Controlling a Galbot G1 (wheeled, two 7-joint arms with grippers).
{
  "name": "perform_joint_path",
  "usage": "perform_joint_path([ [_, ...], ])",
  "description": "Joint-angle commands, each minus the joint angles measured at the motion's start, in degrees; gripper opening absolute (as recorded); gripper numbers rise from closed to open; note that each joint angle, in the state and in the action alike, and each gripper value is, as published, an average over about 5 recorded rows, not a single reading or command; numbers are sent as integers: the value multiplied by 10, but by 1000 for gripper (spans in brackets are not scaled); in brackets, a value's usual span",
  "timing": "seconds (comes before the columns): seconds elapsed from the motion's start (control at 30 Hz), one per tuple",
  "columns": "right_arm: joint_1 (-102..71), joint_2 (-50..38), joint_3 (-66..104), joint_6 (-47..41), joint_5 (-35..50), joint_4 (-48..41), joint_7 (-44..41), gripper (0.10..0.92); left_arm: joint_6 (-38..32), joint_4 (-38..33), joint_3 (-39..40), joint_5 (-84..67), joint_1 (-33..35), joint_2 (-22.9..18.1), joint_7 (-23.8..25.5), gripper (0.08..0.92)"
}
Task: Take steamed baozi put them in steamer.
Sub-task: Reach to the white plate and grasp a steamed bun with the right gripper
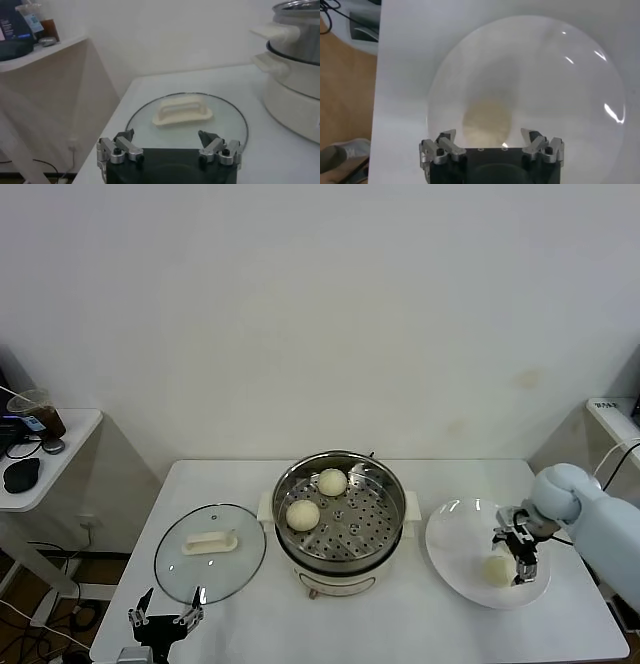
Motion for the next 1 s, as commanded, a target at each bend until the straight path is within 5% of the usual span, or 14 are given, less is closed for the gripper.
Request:
perform_joint_path([
  [0.03,-15,19,2,5,-24,-18,4,823,0,4,0,0,-2,0,0,823],
  [0.5,-18,22,7,-2,-44,-27,17,814,0,11,3,0,-9,0,-1,823],
  [1.0,0,16,13,-21,-19,-16,15,500,0,10,5,1,-15,-2,2,823],
])
